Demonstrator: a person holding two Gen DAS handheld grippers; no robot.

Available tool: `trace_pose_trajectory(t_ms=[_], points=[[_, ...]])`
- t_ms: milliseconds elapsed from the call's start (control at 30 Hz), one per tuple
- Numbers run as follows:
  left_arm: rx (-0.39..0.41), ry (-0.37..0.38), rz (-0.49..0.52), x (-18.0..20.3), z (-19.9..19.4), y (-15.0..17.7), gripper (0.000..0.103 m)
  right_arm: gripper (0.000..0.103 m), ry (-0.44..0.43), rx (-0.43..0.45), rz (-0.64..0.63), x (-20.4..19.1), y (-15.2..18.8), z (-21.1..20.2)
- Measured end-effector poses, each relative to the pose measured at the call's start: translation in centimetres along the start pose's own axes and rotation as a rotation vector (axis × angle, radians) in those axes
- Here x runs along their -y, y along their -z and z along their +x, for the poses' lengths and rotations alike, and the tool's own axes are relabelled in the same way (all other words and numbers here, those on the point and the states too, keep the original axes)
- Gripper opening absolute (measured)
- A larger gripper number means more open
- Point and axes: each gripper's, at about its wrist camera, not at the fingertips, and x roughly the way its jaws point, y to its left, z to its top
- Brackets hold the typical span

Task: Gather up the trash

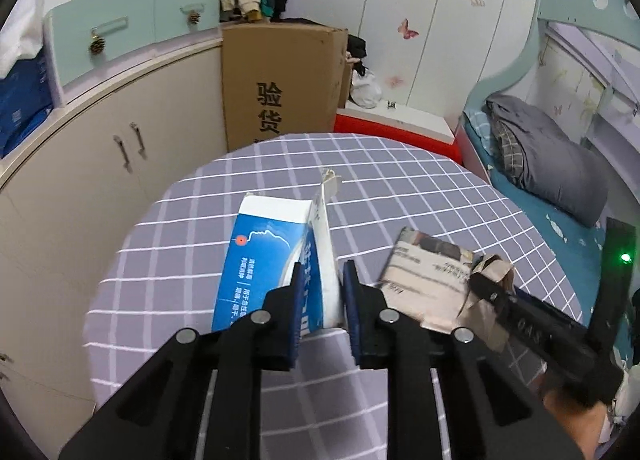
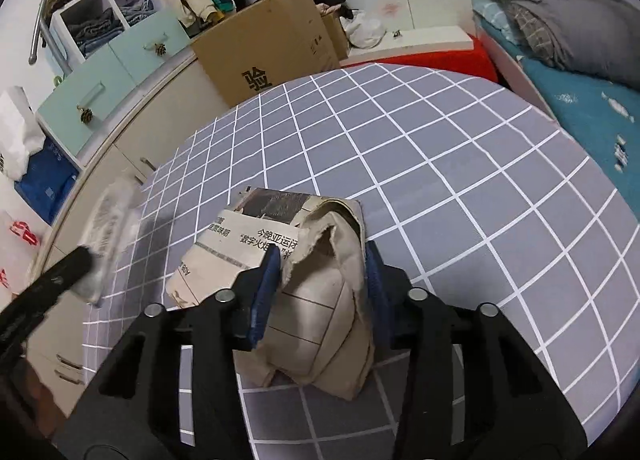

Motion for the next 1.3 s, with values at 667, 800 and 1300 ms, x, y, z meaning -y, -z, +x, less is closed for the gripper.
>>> trace_pose_trajectory(t_ms=[667, 800, 1300], points=[[0.125, -0.103, -0.245, -23.0, -13.1, 7.9, 0.015, 0.026, -0.289, 0.088, -0.355, -25.1, 8.1, -6.0], [0.101, -0.141, -0.322, -28.8, -13.6, 10.9, 0.000, 0.026, -0.317, 0.033, -0.468, -32.0, 12.6, -3.8], [-0.181, -0.208, -0.530, -42.4, -2.7, 20.4, 0.000, 0.026, -0.234, -0.166, -0.741, -42.6, 26.1, 8.1]])
